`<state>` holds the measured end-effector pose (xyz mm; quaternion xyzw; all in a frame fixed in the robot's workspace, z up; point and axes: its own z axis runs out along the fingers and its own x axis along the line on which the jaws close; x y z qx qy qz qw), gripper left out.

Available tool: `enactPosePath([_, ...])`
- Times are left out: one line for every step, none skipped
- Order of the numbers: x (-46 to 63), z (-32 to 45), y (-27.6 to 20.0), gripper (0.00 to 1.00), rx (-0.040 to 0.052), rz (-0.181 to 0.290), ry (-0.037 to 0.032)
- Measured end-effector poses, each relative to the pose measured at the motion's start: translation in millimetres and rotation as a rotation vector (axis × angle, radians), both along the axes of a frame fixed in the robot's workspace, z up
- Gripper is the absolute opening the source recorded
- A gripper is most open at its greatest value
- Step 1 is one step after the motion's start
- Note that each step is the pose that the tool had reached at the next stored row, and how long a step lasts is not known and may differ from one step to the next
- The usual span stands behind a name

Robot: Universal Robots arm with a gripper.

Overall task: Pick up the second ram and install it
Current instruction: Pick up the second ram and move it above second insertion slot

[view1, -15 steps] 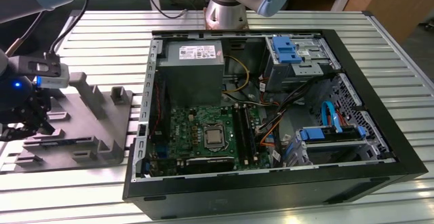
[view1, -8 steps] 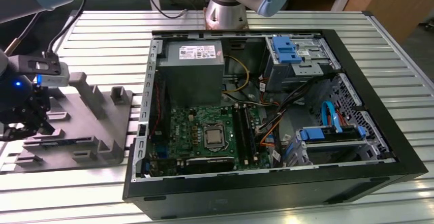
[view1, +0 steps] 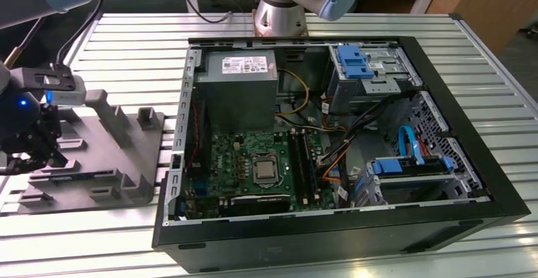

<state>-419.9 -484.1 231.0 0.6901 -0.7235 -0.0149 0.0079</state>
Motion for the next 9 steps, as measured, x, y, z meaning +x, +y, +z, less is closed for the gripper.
enactPosePath([0.0, 0.0, 0.0, 0.10, 0.0001, 0.007, -0.0001])
enactPosePath([0.0, 0.0, 0.0, 0.10, 0.0000, 0.014, 0.0000])
enactPosePath([0.0, 0.0, 0.0, 0.10, 0.0001, 0.021, 0.0000])
enactPosePath([0.0, -0.1, 0.0, 0.10, 0.0001, 0.028, -0.0001])
enactPosePath([0.0, 0.0, 0.0, 0.10, 0.0000, 0.034, 0.0000])
enactPosePath([0.0, 0.0, 0.0, 0.10, 0.0001, 0.041, 0.0000])
enactPosePath([0.0, 0.0, 0.0, 0.10, 0.0000, 0.047, 0.0000])
enactPosePath([0.0, 0.0, 0.0, 0.10, 0.0000, 0.054, 0.0000])
enactPosePath([0.0, 0.0, 0.0, 0.10, 0.0001, 0.060, 0.0000])
